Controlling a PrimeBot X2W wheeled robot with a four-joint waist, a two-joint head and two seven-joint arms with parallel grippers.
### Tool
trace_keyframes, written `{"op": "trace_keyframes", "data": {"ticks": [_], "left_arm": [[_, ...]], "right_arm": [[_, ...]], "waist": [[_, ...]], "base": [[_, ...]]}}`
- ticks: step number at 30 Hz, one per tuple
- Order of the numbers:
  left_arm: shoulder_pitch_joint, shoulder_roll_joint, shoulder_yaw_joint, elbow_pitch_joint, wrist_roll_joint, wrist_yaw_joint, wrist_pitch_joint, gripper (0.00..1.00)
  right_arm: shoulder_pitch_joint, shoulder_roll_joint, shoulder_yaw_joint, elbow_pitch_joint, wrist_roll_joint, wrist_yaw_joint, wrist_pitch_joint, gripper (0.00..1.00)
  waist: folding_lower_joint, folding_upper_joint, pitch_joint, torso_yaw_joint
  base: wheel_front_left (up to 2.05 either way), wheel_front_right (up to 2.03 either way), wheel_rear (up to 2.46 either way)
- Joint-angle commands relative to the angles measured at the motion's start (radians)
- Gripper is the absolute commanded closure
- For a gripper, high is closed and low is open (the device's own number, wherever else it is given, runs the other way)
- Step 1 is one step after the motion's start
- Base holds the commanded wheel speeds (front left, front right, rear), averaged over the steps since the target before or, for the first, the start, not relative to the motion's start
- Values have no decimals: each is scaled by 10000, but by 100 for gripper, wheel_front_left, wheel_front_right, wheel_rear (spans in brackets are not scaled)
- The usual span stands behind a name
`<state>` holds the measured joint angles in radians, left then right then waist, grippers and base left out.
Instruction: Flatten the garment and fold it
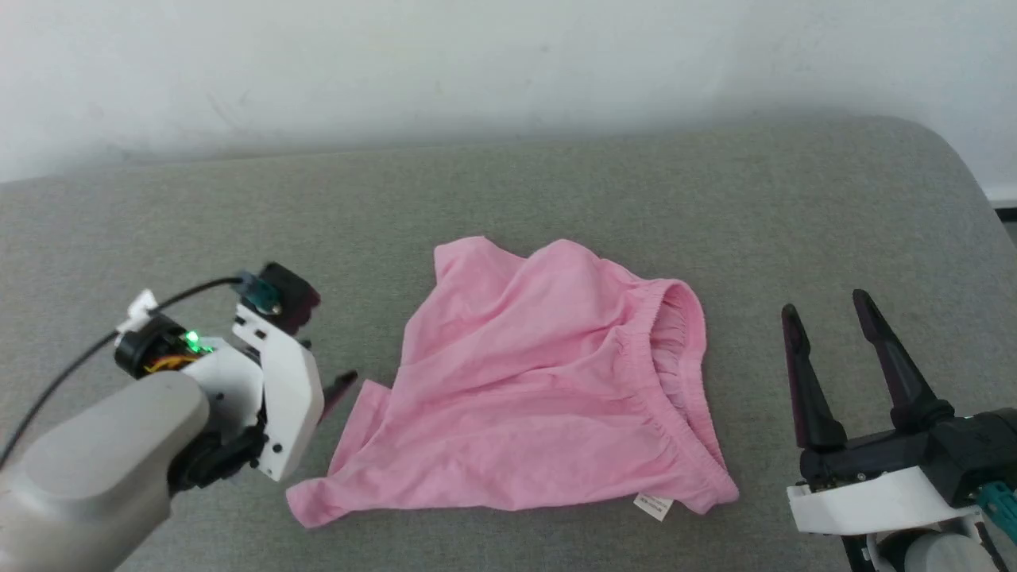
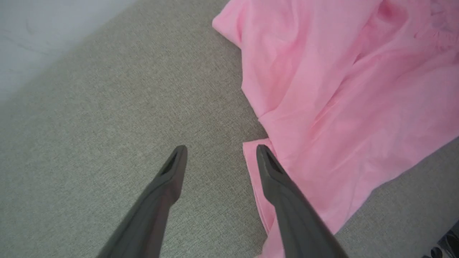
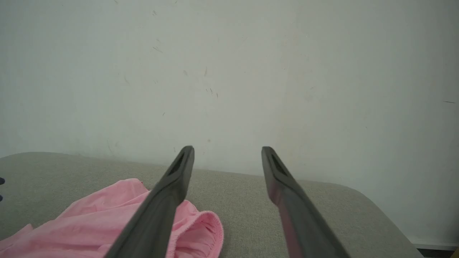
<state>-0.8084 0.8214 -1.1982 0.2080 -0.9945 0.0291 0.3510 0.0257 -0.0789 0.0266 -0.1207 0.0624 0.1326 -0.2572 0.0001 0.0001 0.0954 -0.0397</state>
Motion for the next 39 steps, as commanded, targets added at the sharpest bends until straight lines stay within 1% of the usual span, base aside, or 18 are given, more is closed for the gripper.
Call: {"op": "trace_keyframes", "data": {"ticks": [1,5,10,14,15,16,17,19,22,26,30,32,35,36,37,39], "left_arm": [[-153,-150,-113,239,90,-165,119,0],[-200,-714,-353,1244,216,-587,455,0],[-166,-1367,-463,2398,244,-914,468,0],[68,-1741,-589,3177,167,-1216,870,0],[111,-1788,-615,3278,184,-1288,939,11],[128,-1813,-630,3343,229,-1339,892,92],[141,-1809,-641,3356,288,-1383,777,100],[221,-1713,-638,3266,327,-1443,453,100],[429,-1231,-416,2907,246,-1417,-198,100],[950,-195,-61,2149,-31,-862,-646,100],[1592,751,86,1351,-351,-135,-616,100],[1893,1024,63,1111,-478,219,-487,100],[2293,1078,35,995,-768,518,-370,100],[2349,1026,66,969,-819,599,-437,80],[2363,971,123,919,-838,696,-552,0],[2247,927,254,750,-771,790,-804,0]], "right_arm": [[-106,28,-40,-46,-83,-19,-45,0],[-234,38,-45,-55,-58,-19,-45,0],[-464,43,0,-45,-28,-19,-45,0],[-593,33,13,-26,-30,-19,-45,0],[-602,33,4,-25,-35,-19,-45,0],[-603,35,-8,-29,-40,-19,-45,0],[-594,38,-21,-36,-46,-19,-45,0],[-536,47,-69,-33,-57,-19,-45,0],[-434,67,-145,-12,-74,-19,-45,0],[-285,110,-196,-8,-66,-19,-45,0],[-229,148,-131,-6,-65,-19,-45,0],[-237,158,-96,14,-66,-19,-45,0],[-258,167,-61,54,-76,-19,-45,0],[-262,169,-58,75,-77,-19,-45,0],[-257,168,-56,98,-77,-19,-45,0],[-231,151,-70,135,-77,-19,-45,0]], "waist": [[-1,-1,172,-193],[-1,-1,428,-431],[-1,-1,784,-658],[-1,-1,944,-751],[-1,-1,959,-755],[-1,-1,969,-751],[-1,-1,966,-743],[-1,-1,900,-695],[-1,-1,757,-574],[-1,-1,592,-355],[-1,-1,579,-212],[-1,-1,591,-171],[-1,-1,583,-133],[-1,-1,554,-122],[-1,-1,512,-110],[-1,-1,408,-73]], "base": [[0,0,0],[0,0,0],[0,0,0],[0,0,0],[0,0,0],[0,0,0],[0,0,0],[0,0,0],[0,0,0],[0,0,0],[0,0,0],[0,0,0],[0,0,0],[0,0,0],[0,0,0],[0,0,0]]}}
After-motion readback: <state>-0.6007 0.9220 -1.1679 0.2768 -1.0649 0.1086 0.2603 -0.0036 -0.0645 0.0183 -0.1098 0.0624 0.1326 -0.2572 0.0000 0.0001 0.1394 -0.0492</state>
